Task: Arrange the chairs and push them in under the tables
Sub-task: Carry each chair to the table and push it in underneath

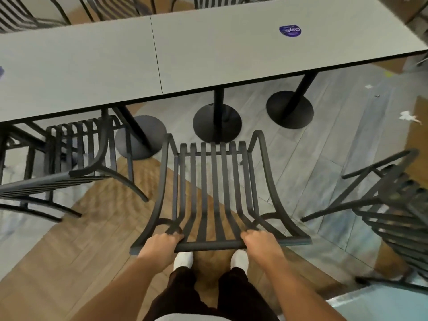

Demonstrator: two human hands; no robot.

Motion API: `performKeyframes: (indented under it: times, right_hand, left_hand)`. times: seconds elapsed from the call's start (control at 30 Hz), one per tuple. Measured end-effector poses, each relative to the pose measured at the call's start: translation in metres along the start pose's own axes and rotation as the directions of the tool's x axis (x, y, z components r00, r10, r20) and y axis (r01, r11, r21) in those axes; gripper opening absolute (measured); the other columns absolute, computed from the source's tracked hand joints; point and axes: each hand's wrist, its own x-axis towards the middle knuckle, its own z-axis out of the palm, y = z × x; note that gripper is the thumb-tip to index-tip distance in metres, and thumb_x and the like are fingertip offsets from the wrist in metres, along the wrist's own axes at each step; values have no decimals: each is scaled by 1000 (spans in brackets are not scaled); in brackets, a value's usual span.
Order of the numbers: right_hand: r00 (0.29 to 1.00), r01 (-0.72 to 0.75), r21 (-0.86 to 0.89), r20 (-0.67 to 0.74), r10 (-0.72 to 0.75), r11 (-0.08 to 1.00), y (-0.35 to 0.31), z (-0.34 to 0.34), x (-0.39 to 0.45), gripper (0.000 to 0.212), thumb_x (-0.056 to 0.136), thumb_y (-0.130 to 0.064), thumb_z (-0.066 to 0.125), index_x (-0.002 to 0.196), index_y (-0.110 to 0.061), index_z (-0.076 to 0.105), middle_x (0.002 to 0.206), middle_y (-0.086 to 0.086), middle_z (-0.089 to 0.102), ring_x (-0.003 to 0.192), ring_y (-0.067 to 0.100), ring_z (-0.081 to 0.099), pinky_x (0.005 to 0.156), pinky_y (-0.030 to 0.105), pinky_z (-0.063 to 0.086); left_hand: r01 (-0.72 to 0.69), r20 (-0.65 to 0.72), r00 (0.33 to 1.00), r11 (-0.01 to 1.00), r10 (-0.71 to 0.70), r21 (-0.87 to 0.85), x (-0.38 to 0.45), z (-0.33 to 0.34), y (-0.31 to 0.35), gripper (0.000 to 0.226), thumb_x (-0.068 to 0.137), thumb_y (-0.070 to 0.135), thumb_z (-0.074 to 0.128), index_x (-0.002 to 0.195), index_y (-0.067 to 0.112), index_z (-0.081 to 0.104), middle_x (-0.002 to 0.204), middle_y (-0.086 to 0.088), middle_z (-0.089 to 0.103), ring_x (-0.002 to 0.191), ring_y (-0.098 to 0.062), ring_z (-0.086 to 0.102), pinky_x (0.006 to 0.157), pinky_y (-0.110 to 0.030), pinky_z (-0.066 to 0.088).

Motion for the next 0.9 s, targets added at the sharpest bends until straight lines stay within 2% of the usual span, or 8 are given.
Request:
performKeyframes:
  times: [0.37,0.73,0.9]
  right_hand:
    - [996,94,-99,10,-94,991,26,-41,53,29,98,-7,48,124,-14,59,115,9,68,104,33,67,88,43,53]
    - [992,124,-145,21,-122,982,11,-102,144,31,98,-6,47,126,-12,57,119,10,68,107,33,66,88,41,52]
    - [993,120,-187,25,-117,975,7,-130,187,30,98,-7,46,124,-12,58,113,10,69,103,34,67,85,42,53]
  left_hand:
    - [71,-30,997,996,-72,-47,34,-27,-4,46,98,26,50,141,42,51,119,12,68,107,-17,65,89,-35,54]
    - [65,-79,994,992,-73,-104,83,-75,-61,46,101,28,49,146,39,47,123,11,68,110,-16,65,95,-35,53]
    - [54,-103,992,991,-68,-126,111,-103,-88,45,102,29,51,146,40,47,121,11,68,108,-15,65,94,-33,53]
